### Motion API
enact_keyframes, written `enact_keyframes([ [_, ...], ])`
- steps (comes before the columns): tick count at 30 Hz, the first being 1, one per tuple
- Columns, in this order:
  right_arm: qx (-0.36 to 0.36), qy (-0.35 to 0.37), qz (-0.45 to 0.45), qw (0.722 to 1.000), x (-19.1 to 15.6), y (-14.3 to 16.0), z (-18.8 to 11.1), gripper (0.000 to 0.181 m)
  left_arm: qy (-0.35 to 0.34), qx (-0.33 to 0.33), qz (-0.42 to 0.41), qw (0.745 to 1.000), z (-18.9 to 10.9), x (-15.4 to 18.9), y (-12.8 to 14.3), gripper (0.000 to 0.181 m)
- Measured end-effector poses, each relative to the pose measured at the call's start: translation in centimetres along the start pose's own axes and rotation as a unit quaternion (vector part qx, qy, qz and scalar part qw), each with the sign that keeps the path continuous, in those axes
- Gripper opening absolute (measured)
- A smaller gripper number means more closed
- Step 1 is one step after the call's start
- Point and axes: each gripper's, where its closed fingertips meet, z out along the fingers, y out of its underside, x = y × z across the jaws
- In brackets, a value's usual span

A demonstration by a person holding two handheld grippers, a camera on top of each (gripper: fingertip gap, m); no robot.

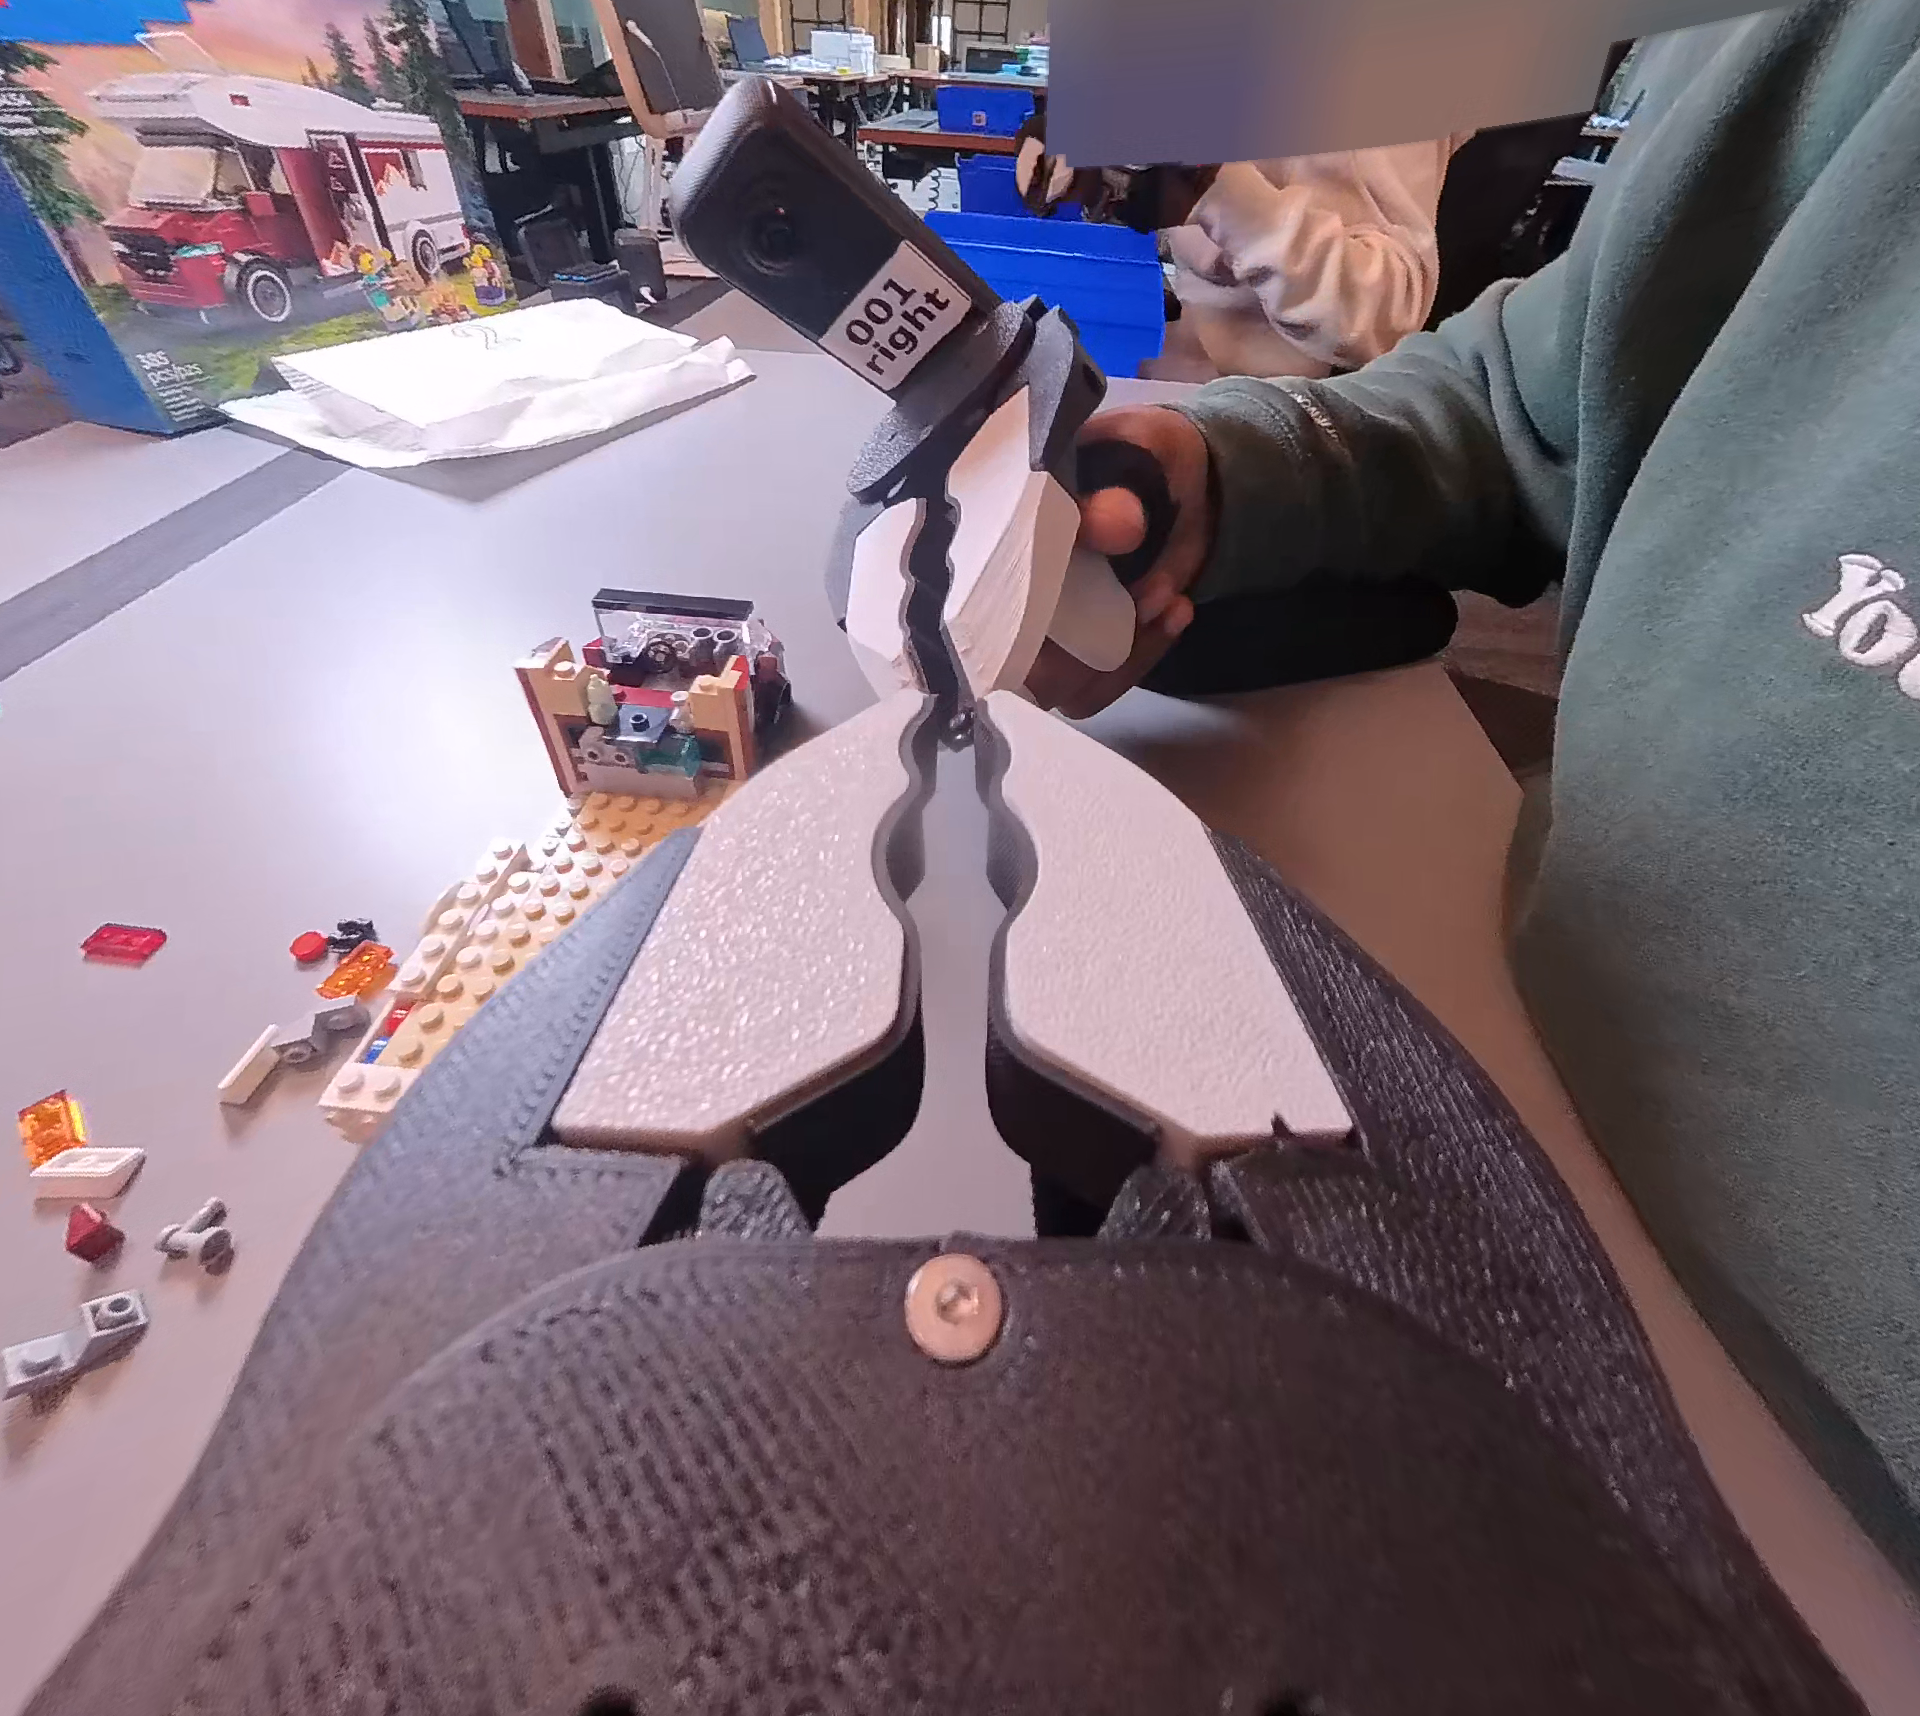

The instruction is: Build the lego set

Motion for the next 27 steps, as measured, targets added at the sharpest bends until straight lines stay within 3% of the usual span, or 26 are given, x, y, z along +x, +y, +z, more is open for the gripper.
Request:
enact_keyframes([
  [17, 0.0, 0.031, -0.022, 0.999, 0.9, 0.0, -0.1, 0.008, -0.085, 0.063, -0.039, 0.994, -2.4, -3.8, -2.0, 0.001],
  [27, -0.002, 0.069, -0.048, 0.996, 1.9, 0.0, -0.4, 0.008, -0.161, 0.015, -0.022, 0.987, -5.0, -7.3, -1.7, 0.004],
])
